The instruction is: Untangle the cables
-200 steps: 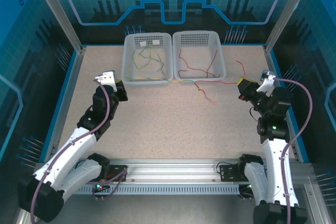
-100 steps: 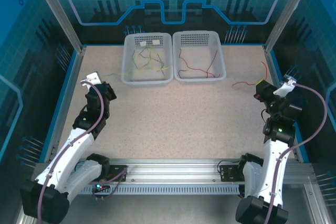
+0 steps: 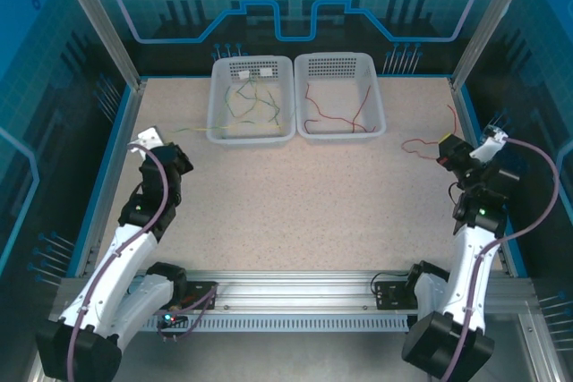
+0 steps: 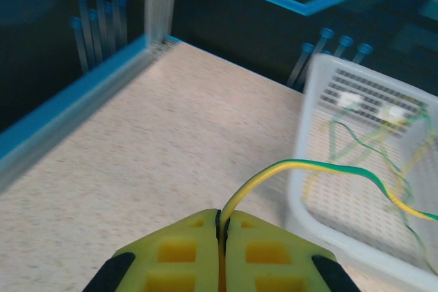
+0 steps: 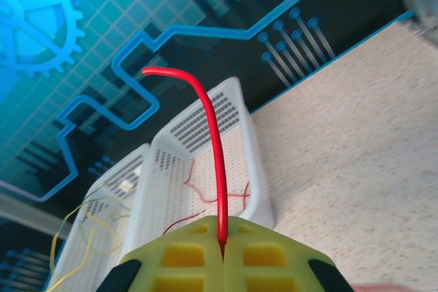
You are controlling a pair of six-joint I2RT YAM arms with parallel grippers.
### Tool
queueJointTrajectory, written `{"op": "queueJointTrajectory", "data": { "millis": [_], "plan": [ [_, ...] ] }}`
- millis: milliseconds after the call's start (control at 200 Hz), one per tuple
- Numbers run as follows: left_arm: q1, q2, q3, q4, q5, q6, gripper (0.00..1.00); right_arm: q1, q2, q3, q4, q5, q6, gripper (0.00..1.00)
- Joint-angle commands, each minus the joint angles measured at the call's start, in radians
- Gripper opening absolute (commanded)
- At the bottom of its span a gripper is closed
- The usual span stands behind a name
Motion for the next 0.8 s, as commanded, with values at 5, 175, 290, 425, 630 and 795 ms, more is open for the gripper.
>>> {"op": "queueJointTrajectory", "data": {
  "millis": [5,175,290,425,630,795],
  "plan": [
    [-0.035,-0.023,0.051,0.063,0.212,0.013,0.0,0.097,0.039,0.078,0.024,-0.153,-0.057,0.0],
    [-0.201,-0.017,0.126,0.082,0.189,0.112,0.0,0.385,0.124,0.161,0.018,-0.046,-0.176,0.0],
    [-0.277,0.008,0.166,0.092,0.213,0.133,0.0,0.477,0.265,0.249,0.129,-0.022,-0.166,0.0],
    [-0.287,0.009,0.17,0.11,0.301,0.123,0.0,0.527,0.478,0.401,0.181,0.097,-0.173,0.0],
    [-0.288,-0.058,0.093,0.167,0.421,0.164,0.0,0.547,0.861,0.705,0.232,0.146,-0.116,0.0],
    [-0.287,-0.074,0.072,0.103,0.402,0.177,0.0,0.57,1.134,0.967,0.167,0.203,-0.122,0.0]
  ]
}}
